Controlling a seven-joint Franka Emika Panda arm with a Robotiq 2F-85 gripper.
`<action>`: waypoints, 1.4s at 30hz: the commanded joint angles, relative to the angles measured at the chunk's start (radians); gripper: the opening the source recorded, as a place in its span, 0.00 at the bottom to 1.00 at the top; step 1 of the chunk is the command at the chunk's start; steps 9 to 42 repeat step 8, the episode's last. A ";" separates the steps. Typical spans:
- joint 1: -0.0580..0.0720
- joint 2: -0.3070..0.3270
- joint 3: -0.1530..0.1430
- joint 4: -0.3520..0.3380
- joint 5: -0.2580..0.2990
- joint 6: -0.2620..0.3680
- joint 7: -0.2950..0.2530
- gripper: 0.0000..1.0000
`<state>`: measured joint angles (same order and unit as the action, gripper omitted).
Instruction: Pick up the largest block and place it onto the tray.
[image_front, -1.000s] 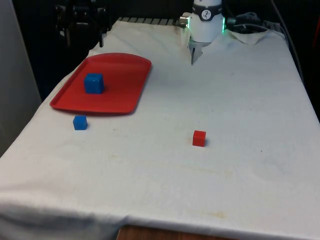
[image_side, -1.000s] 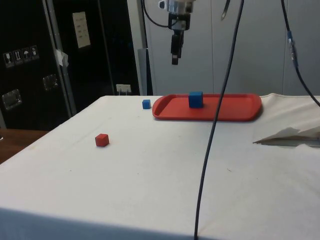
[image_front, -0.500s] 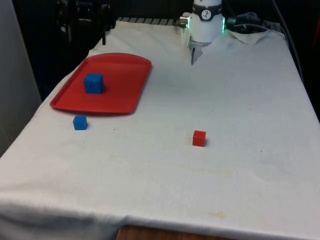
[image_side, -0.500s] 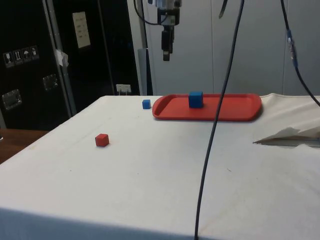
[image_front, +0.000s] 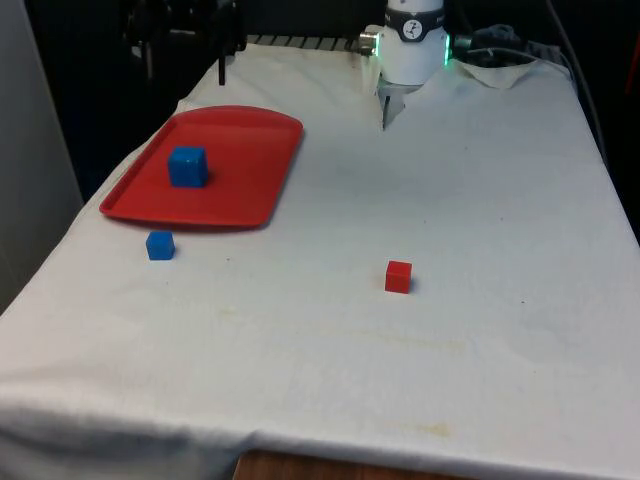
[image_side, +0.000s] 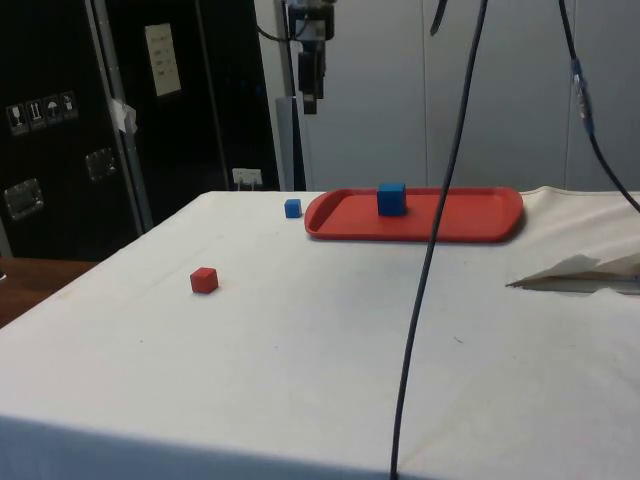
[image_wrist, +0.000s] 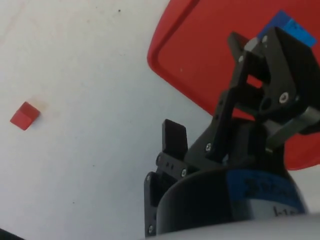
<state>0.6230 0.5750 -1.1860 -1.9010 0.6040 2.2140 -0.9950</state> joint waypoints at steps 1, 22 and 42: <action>0.022 0.000 -0.011 0.005 -0.018 -0.010 0.024 1.00; 0.007 0.000 0.018 0.049 -0.031 -0.038 0.054 1.00; 0.007 0.000 0.018 0.049 -0.031 -0.038 0.054 1.00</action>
